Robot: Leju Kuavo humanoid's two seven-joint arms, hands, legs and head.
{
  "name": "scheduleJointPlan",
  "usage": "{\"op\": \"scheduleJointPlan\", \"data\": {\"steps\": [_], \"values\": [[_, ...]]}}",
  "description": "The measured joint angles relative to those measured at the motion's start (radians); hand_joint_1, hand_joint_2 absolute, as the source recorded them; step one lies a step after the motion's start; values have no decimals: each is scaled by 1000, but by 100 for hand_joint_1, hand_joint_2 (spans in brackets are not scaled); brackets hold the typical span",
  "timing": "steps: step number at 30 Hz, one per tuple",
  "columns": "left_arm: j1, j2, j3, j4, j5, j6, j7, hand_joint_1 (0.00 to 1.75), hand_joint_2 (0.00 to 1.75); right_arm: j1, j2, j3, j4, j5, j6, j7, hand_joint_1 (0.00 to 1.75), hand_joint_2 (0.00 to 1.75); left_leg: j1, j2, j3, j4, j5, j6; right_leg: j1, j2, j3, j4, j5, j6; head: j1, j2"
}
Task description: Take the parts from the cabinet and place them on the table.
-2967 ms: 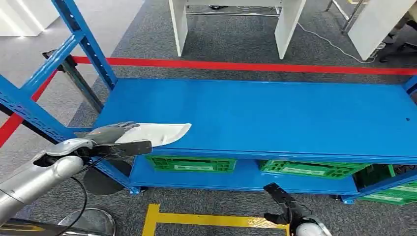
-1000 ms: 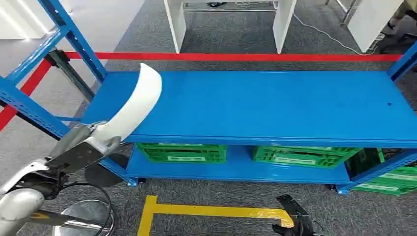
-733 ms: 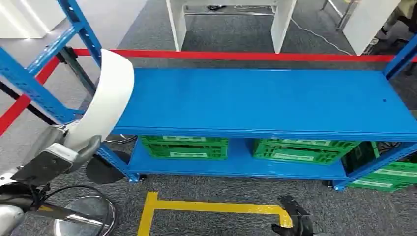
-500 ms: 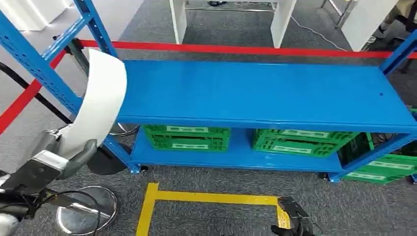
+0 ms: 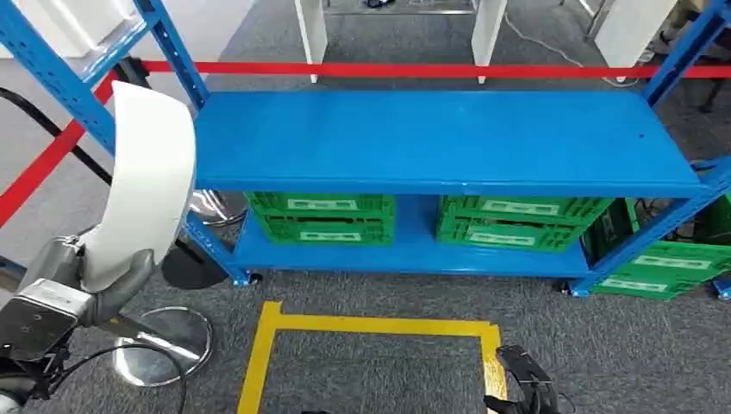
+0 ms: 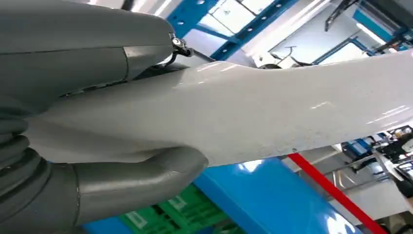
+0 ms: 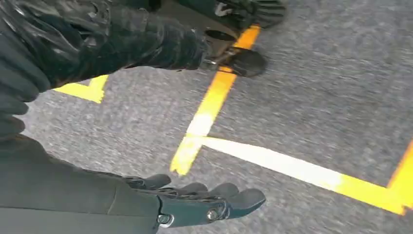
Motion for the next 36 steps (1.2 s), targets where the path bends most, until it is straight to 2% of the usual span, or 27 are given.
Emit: {"op": "scheduleJointPlan", "data": {"steps": [2, 3, 4, 5, 8, 9, 10, 12, 13, 14, 15, 17, 18, 20, 21, 23, 24, 25, 26, 28, 29, 30, 31, 33, 34, 35, 36], "values": [[2, -3, 1, -5, 2, 7, -3, 175, 175, 3, 0, -2, 0, -1, 0, -1, 0, 175, -1, 0, 90, -118, 63, 11, 1, 0, -33, 14, 14, 4, 0, 0], [2, -5, 2, -8, 2, 8, -5, 175, 175, 4, 0, -2, -1, -1, 0, -2, 0, 175, -4, -2, 154, -209, 68, 21, 2, 1, -43, 17, 21, 6, 0, 0], [2, -6, 3, -13, 3, 8, -7, 175, 175, 6, 2, -2, -4, -1, 0, -2, 0, 175, -8, -3, 202, -287, 37, 31, 7, 2, -51, 19, 27, 12, 0, 0], [3, -7, 4, -17, 5, 11, -10, 175, 175, 6, 2, -3, -6, -2, 0, -3, 0, 175, -8, -3, 216, -324, 29, 32, 4, 1, -55, 19, 39, 18, 2, 0], [3, -11, 4, -18, 30, 17, -21, 175, 175, 10, 2, -10, -5, -6, -2, -8, 0, 175, -15, -2, 194, -334, 51, 47, 0, 2, -69, 5, 73, 42, 0, 0], [2, -13, 3, -18, 39, 18, -26, 175, 175, 9, 1, -12, -5, -7, -3, -11, 0, 175, -5, 4, 188, -345, 67, 50, 0, 3, -76, 11, 55, 45, 2, 0], [0, -16, 3, -18, 47, 20, -30, 175, 175, 9, 1, -16, -5, -9, -4, -13, 0, 175, -6, 5, 175, -345, 78, 55, 1, 5, -95, 39, 3, 50, 6, 0], [0, -22, 3, -17, 54, 24, -33, 175, 175, 7, 2, -17, -5, -13, -5, -17, 0, 175, -9, 7, 146, -341, 98, 61, -3, 5, -131, 182, -119, 56, 9, 0], [0, -24, 2, -16, 56, 25, -34, 175, 175, 7, 2, -21, -5, -14, -6, -17, 0, 175, -10, 7, 131, -339, 108, 62, -3, 5, -142, 252, -151, 59, 8, 0], [-2, -26, 2, -15, 60, 26, -35, 175, 175, 9, 2, -27, -5, -15, -8, -18, 0, 175, -11, 7, 115, -336, 119, 62, -3, 5, -145, 301, -152, 61, 10, 0], [-3, -27, 2, -14, 61, 26, -35, 175, 175, 9, 2, -32, -5, -16, -10, -18, 0, 175, -11, 7, 98, -333, 129, 61, -3, 5, -131, 312, -124, 62, 10, 0], [-8, -29, 2, -12, 63, 26, -36, 175, 175, 9, 2, -37, -5, -18, -12, -21, 0, 175, -11, 7, 66, -322, 147, 56, -3, 5, -46, 219, -41, 61, 9, 0], [-10, -30, 2, -11, 64, 26, -37, 175, 175, 9, 2, -39, -5, -20, -12, -22, 0, 175, -11, 7, 53, -315, 154, 52, -3, 5, 18, 127, -28, 59, 10, 0], [-17, -31, 2, -11, 65, 26, -39, 175, 175, 9, 2, -44, -5, -23, -13, -24, 0, 175, -17, 8, 34, -303, 166, 44, -1, 7, 117, -28, -76, 54, 6, 0], [-18, -32, 2, -11, 64, 27, -41, 175, 175, 10, 2, -47, -5, -24, -13, -24, 0, 175, -17, 9, 29, -303, 182, 41, 1, 8, 116, -37, -82, 49, 7, 0], [-20, -32, 2, -11, 65, 27, -42, 175, 175, 15, 2, -51, -5, -25, -14, -24, 0, 175, -15, 9, 24, -312, 202, 35, 3, 9, 102, -33, -66, 42, 8, 0], [-22, -32, 2, -8, 65, 27, -42, 175, 175, 17, 7, -52, -5, -33, -9, -23, 0, 175, -14, 4, 13, -309, 194, 29, -10, 4, 91, -41, -54, 33, 10, 0], [-27, -32, 2, -6, 65, 27, -43, 175, 175, 15, 7, -56, -5, -39, -1, -19, 0, 175, -14, 0, 5, -289, 152, 19, -7, 4, 84, -38, -44, 21, 4, 0], [-33, -32, 0, -3, 67, 26, -44, 175, 175, 16, 7, -61, -5, -46, 8, -12, 0, 0, -8, 0, -9, -229, 88, 10, -8, 0, 72, -38, -37, 10, -2, 0], [-48, -34, -4, 7, 72, 25, -45, 175, 175, 18, 7, -69, -4, -65, 33, 6, 0, 0, -1, 1, -43, -60, -17, 0, -6, -1, 47, -31, -19, 9, -2, 0], [-53, -35, -6, 14, 74, 25, -47, 175, 175, 21, 7, -76, -4, -75, 46, 13, 0, 0, 0, 1, -50, 2, -35, -2, -6, -2, 32, -24, -12, 8, -3, 0], [-59, -36, -9, 21, 75, 25, -48, 175, 175, 25, 7, -82, -4, -85, 61, 13, 0, 0, 1, 1, -40, 23, -26, -3, -6, -2, 16, -17, -7, 9, -5, 0], [-66, -37, -11, 25, 77, 25, -50, 175, 175, 29, 7, -86, -3, -96, 78, 9, 0, 0, 1, 1, -13, 3, 2, -1, -6, -2, 1, -9, -2, 9, -5, 0], [-83, -38, -16, 35, 84, 26, -54, 175, 175, 35, 7, -95, -3, -116, 110, -5, 0, 0, -1, -1, 88, -140, 67, 11, -4, 0, -24, 7, 6, 12, -5, 0], [-90, -38, -19, 39, 86, 27, -58, 175, 175, 37, 7, -103, -2, -125, 122, -14, 0, 0, -4, -4, 144, -224, 73, 23, -4, 1, -31, 11, 10, 14, -5, 0], [-98, -37, -21, 41, 87, 29, -60, 175, 175, 38, 9, -105, -1, -131, 131, -22, 0, 0, -8, -6, 183, -289, 53, 33, 2, 2, -39, 16, 14, 19, -4, 0], [-102, -37, -23, 44, 89, 31, -64, 175, 175, 39, 10, -109, 1, -138, 140, -32, 0, 0, -8, -5, 189, -311, 47, 31, -2, 3, -43, 16, 26, 27, -3, 0]]}}
